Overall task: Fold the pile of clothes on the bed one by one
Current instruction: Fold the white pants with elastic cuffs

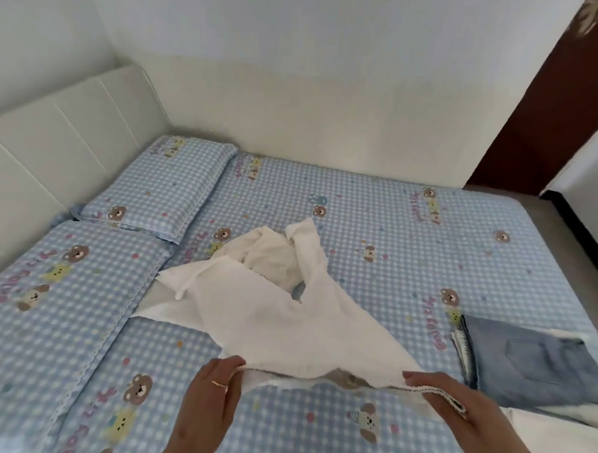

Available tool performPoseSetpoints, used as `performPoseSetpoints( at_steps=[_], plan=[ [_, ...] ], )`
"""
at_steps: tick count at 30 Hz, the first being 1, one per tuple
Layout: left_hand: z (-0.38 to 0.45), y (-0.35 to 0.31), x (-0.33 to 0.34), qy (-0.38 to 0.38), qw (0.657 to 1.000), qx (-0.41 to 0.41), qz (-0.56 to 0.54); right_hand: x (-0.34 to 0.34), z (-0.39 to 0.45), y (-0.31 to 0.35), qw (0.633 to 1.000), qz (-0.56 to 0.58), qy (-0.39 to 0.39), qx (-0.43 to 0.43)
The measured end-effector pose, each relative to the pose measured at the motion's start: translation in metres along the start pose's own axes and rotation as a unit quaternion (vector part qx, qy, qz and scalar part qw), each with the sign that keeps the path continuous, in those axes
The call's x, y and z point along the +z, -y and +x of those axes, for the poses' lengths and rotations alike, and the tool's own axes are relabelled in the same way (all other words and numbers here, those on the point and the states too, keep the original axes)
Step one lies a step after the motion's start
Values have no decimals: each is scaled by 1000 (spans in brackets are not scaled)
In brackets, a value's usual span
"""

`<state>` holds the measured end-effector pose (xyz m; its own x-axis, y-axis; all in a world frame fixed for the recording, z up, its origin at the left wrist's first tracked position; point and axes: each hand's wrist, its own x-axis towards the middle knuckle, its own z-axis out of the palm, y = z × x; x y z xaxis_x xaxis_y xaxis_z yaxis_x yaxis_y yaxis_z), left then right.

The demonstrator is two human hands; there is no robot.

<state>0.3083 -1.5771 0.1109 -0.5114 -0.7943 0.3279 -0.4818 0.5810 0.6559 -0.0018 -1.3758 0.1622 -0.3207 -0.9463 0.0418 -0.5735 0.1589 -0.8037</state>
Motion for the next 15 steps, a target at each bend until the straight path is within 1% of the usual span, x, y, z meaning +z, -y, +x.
performPoseSetpoints(
  at_steps=[1,2,3,6,9,13,14,15],
  plan=[
    [4,-17,-14,-15,1000,14,4,-14,0,25,999,17,-26,11],
    [8,-35,-29,-30,999,29,4,-25,-1,50,999,-20,-23,9],
    [13,-49,-40,-42,998,43,1,-33,-1,60,998,-48,-26,6],
    [24,-93,-70,-53,996,71,-16,-60,-12,83,997,-57,-50,-25],
    [28,-123,-95,-43,993,98,-58,-85,-22,104,994,-69,-73,-49],
    [36,-144,-112,4,991,30,-132,-116,-34,119,991,-53,-97,-69],
    [39,-146,-112,30,990,11,-140,-120,-34,119,992,-48,-98,-66],
    [41,-149,-113,76,986,-11,-148,-123,-33,119,992,-52,-101,-64]
  ],
)
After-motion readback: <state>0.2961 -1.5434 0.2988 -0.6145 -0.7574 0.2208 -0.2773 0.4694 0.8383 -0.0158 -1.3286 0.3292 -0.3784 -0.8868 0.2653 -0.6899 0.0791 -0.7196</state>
